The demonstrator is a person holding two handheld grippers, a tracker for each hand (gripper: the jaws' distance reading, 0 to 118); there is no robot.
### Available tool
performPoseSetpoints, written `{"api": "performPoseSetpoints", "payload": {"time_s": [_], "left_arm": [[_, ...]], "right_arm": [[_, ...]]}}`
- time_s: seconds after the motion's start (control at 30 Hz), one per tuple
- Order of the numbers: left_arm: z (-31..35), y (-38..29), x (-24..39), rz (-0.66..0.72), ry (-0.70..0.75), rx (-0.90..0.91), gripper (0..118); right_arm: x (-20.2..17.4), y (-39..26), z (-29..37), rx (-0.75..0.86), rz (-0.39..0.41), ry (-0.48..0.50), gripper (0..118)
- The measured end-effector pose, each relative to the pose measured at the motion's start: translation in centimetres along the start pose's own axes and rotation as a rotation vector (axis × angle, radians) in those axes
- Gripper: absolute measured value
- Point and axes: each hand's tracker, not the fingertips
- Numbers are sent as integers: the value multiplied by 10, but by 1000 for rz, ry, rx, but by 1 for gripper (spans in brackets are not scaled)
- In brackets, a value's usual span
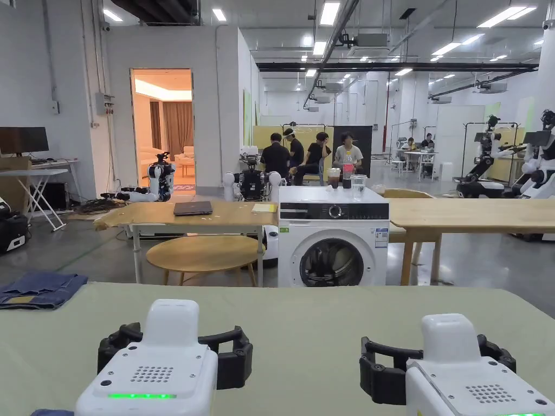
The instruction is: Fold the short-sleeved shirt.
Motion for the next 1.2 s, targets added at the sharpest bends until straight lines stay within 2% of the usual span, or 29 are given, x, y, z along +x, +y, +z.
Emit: {"api": "performPoseSetpoints", "payload": {"time_s": [0.3,0.37,0.4,0.43,0.47,0.57,0.63,0.67,0.7,0.73,0.77,0.8,0.87,0.93,1.0,1.03,1.07,1.13,1.17,1.2], "left_arm": [[0,-3,0,-2,-2,4,118],[-2,-7,-6,76,-12,0,118],[-5,-9,-13,182,-34,-24,118],[-11,-13,-26,340,-80,-70,118],[-16,-20,-39,517,-136,-120,118],[-43,-70,-81,1224,-351,-349,118],[-58,-117,-96,1681,-488,-466,118],[-58,-137,-90,1832,-512,-501,118],[-58,-151,-88,1909,-506,-527,118],[-56,-152,-86,1911,-478,-536,118],[-54,-154,-81,1832,-448,-512,118],[-52,-144,-81,1709,-398,-470,118],[-46,-111,-79,1451,-374,-394,118],[-38,-69,-69,1120,-337,-325,118],[-26,-27,-42,626,-191,-207,118],[-22,-15,-27,381,-124,-141,118],[-15,-8,-9,149,-52,-66,118],[-10,-5,13,-80,49,24,118],[-10,-10,15,-79,29,44,118],[-10,-8,14,-72,-2,41,118]], "right_arm": [[-1,-1,0,-5,3,1,118],[-7,1,-2,-11,57,-19,118],[-13,2,-3,4,155,-39,118],[-22,1,-3,26,286,-69,118],[-34,-2,-4,48,456,-112,118],[-68,-30,-8,103,1140,-172,118],[-78,-70,-10,238,1705,-212,118],[-78,-84,-11,307,1909,-224,118],[-75,-93,-11,357,2011,-200,118],[-73,-88,-8,361,1974,-140,118],[-76,-81,-6,334,1853,-82,118],[-75,-68,-3,288,1662,-30,118],[-72,-36,-2,171,1206,-27,118],[-56,-8,-2,102,766,-4,118],[-33,11,-6,52,326,-21,118],[-21,15,-8,20,171,-21,118],[-10,17,-9,-4,23,-8,118],[5,11,-10,13,-157,10,118],[10,8,-10,20,-211,14,118],[12,6,-10,22,-217,-7,118]]}}
